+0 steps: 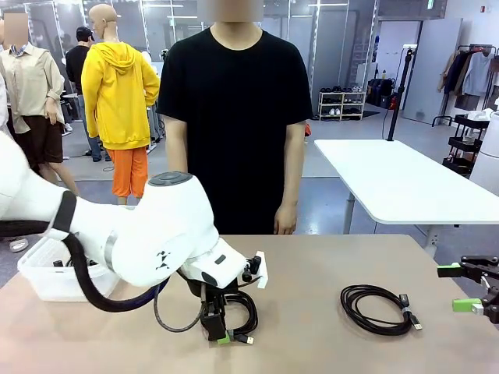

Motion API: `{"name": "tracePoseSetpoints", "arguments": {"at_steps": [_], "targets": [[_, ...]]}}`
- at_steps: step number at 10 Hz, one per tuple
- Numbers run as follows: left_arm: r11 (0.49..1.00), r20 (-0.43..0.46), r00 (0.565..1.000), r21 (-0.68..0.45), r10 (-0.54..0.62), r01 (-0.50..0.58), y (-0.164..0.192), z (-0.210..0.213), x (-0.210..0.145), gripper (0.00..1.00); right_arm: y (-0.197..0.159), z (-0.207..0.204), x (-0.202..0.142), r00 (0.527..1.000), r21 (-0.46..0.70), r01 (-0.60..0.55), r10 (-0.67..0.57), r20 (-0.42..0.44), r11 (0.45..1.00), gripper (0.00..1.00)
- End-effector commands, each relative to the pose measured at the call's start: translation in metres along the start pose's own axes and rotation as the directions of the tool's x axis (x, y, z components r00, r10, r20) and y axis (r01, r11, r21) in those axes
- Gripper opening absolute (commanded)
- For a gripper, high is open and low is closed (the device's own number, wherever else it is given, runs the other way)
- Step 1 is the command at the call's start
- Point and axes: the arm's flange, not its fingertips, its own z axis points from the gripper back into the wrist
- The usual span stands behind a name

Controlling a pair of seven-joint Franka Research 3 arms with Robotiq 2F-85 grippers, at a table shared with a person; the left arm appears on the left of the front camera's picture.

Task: Organize and store the cables.
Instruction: Place the USB Extension Cable into the Organizing box.

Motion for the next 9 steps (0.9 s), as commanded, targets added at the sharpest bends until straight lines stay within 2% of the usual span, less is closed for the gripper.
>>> {"name": "tracePoseSetpoints", "arguments": {"at_steps": [1,5,9], "targets": [[1.000,-0.064,0.998,0.015,0.006,-0.005,0.011,-0.011,0.023,1.00,-0.001,0.000,0.003,1.000,-0.005,0.000,0.000,0.008,1.000,1.00],[0.999,-0.098,0.995,0.032,0.005,-0.002,0.017,-0.029,0.033,1.00,-0.001,0.000,0.003,1.000,-0.005,0.000,0.000,0.008,1.000,1.00],[1.000,-0.133,0.991,0.000,-0.004,0.004,0.017,-0.044,0.029,1.00,-0.001,0.000,0.003,1.000,-0.005,0.000,0.000,0.008,1.000,1.00]]}}
